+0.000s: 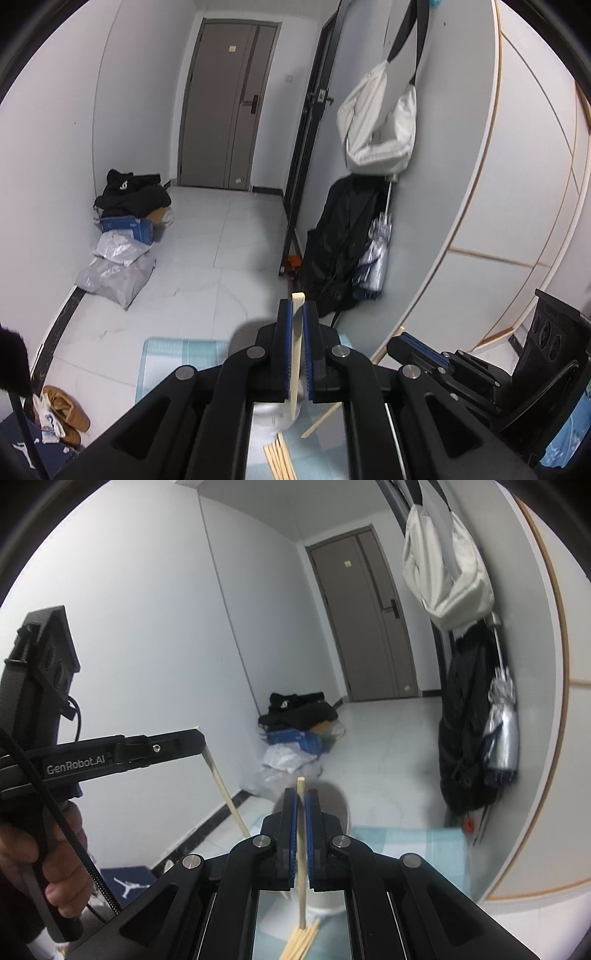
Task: Organize utensils
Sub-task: 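Lower the chopstick into the holder and open the right gripper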
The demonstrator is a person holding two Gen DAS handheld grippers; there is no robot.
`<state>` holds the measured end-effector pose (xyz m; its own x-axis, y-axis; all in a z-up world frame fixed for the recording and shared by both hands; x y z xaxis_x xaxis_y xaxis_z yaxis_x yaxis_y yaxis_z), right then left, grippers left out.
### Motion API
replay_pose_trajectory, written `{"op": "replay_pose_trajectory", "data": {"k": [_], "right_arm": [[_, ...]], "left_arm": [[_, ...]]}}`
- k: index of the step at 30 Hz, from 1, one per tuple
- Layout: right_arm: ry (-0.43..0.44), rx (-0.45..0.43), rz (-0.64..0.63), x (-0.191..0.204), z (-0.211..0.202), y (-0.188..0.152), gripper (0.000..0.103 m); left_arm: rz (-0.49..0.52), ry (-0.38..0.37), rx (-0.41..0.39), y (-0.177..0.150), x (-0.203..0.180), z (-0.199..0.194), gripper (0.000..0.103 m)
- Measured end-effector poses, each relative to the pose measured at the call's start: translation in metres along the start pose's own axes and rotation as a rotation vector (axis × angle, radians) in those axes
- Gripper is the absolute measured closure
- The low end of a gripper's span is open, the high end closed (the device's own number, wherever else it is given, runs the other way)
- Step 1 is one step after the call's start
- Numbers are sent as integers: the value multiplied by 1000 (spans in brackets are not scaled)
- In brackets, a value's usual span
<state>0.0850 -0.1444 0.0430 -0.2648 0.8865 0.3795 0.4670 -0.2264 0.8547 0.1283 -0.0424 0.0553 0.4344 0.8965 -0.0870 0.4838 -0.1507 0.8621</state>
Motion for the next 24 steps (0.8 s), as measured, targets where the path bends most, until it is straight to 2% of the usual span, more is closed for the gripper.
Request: {"op": "replay_pose_trajectory", "data": {"k": [9, 12, 16, 24], "right_arm": [[19, -63, -41, 7, 25, 74, 100], [23, -72, -65, 8, 39, 89, 100], [20, -46, -110, 6, 66, 93, 100], [22, 53, -184, 0, 107, 70, 100]], "left_arm": [[3, -2, -44, 44, 20, 17, 101], [8, 4, -24, 46, 28, 32, 101], [27, 15, 3, 41, 39, 54, 101], [33, -32, 70, 13, 51, 91, 100]]}}
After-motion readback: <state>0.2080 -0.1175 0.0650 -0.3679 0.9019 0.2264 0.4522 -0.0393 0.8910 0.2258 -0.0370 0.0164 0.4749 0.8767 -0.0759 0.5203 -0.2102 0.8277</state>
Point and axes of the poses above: each gripper's, at about its wrist camera, not at the fingertips, and z roughly the way its jaws point, x to its left, y to its top, the point moved 9 cm from there along z, roughly the way its jaws point, and after that the axes turned 9 degrees about z, right-handed, at the moved point
